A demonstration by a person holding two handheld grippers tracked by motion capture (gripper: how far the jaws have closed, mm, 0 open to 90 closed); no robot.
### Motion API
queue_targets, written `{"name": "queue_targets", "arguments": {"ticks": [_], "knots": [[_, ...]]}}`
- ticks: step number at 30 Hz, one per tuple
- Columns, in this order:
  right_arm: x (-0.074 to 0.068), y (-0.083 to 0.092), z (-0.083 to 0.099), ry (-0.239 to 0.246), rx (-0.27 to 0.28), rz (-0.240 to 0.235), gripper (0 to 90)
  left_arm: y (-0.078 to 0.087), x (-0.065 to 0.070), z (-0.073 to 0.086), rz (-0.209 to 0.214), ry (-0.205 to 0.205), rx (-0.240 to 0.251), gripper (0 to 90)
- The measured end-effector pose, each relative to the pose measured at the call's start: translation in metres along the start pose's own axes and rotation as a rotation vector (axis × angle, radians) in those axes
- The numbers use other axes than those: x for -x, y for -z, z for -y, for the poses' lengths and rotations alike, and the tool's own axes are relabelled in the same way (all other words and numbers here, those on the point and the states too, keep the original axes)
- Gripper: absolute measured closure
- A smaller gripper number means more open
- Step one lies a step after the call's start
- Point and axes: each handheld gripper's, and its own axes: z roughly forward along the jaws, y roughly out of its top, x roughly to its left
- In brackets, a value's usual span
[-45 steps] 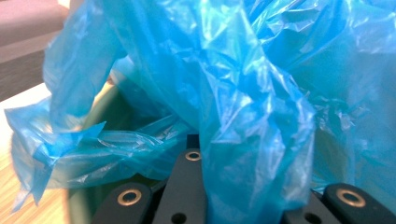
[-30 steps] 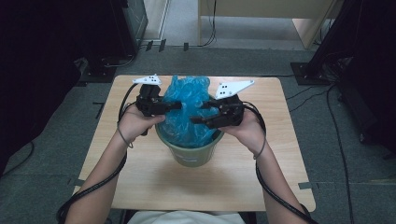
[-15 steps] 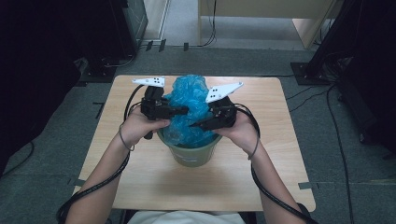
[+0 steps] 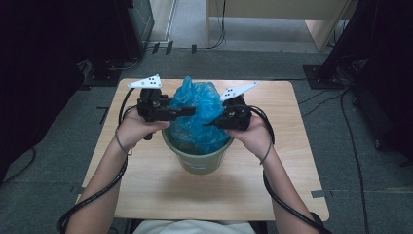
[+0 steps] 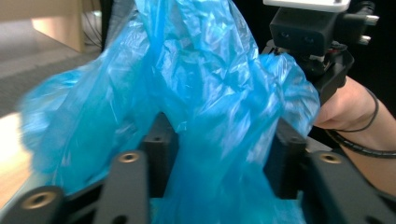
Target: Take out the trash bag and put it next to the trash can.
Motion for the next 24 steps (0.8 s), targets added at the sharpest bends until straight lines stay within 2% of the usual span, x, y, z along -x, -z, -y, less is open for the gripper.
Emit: {"name": "queue_targets", "arguments": {"ticks": [1, 4, 10, 11, 12, 14, 15, 16, 17, 18, 19, 21, 22, 23, 24], "knots": [[0.002, 0.002, 0.000, -0.014, 0.009, 0.006, 87.3, 0.000, 0.000, 0.000, 0.000, 0.000, 0.000, 48.7], [0.008, 0.008, 0.001, -0.055, 0.027, 0.024, 87.6, 0.012, -0.003, -0.001, -0.040, -0.026, 0.037, 42.8], [0.017, 0.017, 0.004, -0.105, 0.052, 0.060, 87.6, 0.026, -0.003, -0.002, -0.062, -0.044, 0.052, 43.3], [0.018, 0.018, 0.004, -0.119, 0.060, 0.068, 87.5, 0.027, -0.001, -0.003, -0.063, -0.053, 0.048, 43.6], [0.020, 0.020, 0.004, -0.146, 0.071, 0.087, 87.5, 0.029, 0.004, -0.004, -0.041, -0.074, 0.038, 47.6], [0.022, 0.021, 0.004, -0.164, 0.083, 0.103, 87.5, 0.028, 0.007, -0.004, -0.025, -0.086, 0.033, 51.3], [0.023, 0.021, 0.004, -0.172, 0.085, 0.108, 87.5, 0.024, 0.015, -0.005, 0.017, -0.110, 0.007, 51.3], [0.023, 0.020, 0.004, -0.178, 0.085, 0.104, 87.5, 0.020, 0.019, -0.004, 0.037, -0.123, -0.007, 50.8], [0.023, 0.020, 0.004, -0.178, 0.085, 0.104, 87.5, 0.020, 0.019, -0.004, 0.037, -0.123, -0.007, 48.9], [0.022, 0.019, 0.004, -0.189, 0.084, 0.081, 87.5, 0.015, 0.022, -0.003, 0.046, -0.139, -0.027, 47.3], [0.021, 0.018, 0.003, -0.188, 0.084, 0.070, 87.5, 0.002, 0.026, 0.001, 0.035, -0.167, -0.063, 45.7], [0.017, 0.016, 0.001, -0.185, 0.089, 0.046, 87.4, -0.010, 0.025, 0.006, 0.010, -0.176, -0.098, 41.6], [0.017, 0.016, 0.001, -0.185, 0.089, 0.046, 87.4, -0.010, 0.025, 0.006, 0.010, -0.176, -0.098, 39.2], [0.015, 0.016, 0.000, -0.188, 0.092, 0.023, 87.4, -0.016, 0.025, 0.008, -0.007, -0.186, -0.106, 39.2], [0.011, 0.015, -0.002, -0.183, 0.094, -0.010, 87.3, -0.021, 0.023, 0.010, -0.021, -0.192, -0.116, 34.5]]}}
